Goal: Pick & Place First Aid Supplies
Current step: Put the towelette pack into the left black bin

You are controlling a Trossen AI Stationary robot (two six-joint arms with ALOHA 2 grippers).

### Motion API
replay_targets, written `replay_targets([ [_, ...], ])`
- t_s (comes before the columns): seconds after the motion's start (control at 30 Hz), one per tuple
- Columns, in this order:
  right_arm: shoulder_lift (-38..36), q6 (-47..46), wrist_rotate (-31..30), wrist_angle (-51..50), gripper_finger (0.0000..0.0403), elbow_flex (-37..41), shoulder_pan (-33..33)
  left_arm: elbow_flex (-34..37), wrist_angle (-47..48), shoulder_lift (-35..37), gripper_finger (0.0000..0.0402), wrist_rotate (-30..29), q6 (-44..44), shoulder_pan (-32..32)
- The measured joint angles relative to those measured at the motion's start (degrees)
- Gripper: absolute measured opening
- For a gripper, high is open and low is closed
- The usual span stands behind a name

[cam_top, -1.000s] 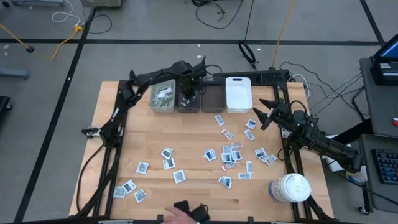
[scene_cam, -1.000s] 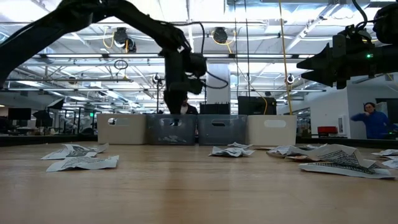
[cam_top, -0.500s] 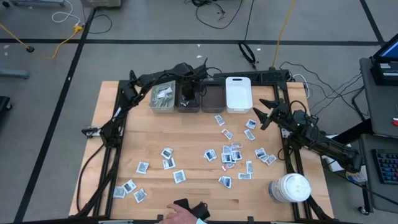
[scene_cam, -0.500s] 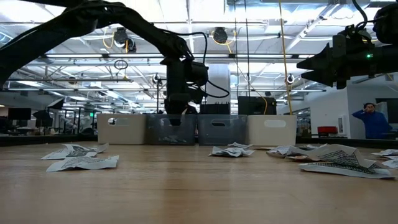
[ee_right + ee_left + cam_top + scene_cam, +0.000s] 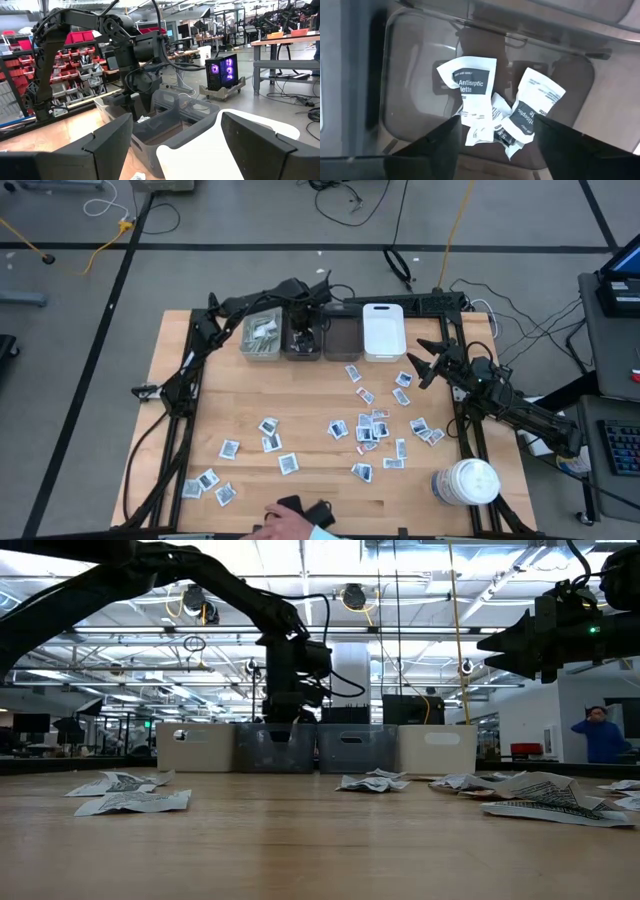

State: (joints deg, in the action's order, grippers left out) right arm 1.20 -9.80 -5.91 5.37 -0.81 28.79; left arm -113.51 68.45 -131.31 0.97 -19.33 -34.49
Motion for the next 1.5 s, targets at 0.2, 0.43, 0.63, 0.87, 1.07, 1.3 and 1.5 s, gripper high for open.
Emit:
replay_targets([
  [0.2,0.0,0.0,-0.01,0.0,0.0297,0.01,-0.01,0.0,0.38,0.01,0.0283,-0.01,0.22,-0.32],
  [0.43,-0.01,0.0,-0.02,0.0,0.0297,0.01,-0.01,0.0,2.39,1.95,0.0274,-0.02,0.34,-0.27],
  [0.63,-0.01,0.0,-0.01,0.0,0.0297,-0.01,0.0,0.0,2.9,6.2,0.0264,0.01,0.69,-0.1],
  [0.87,0.01,0.0,0.0,0.0,0.0297,-0.01,0.01,0.0,6.66,8.8,0.0266,0.29,1.85,0.91],
  [1.07,0.01,0.0,0.0,0.0,0.0297,-0.01,0.01,-0.02,7.3,9.55,0.026,-1.36,1.86,4.77],
  [1.3,-0.01,0.0,0.0,0.0,0.0297,-0.01,-0.01,-0.02,8.45,9.46,0.0263,-3.82,5.06,13.49],
  [1.5,0.0,0.0,0.0,0.0,0.0297,-0.01,-0.01,-0.02,8.65,9.46,0.0264,-4.02,4.53,21.72],
])
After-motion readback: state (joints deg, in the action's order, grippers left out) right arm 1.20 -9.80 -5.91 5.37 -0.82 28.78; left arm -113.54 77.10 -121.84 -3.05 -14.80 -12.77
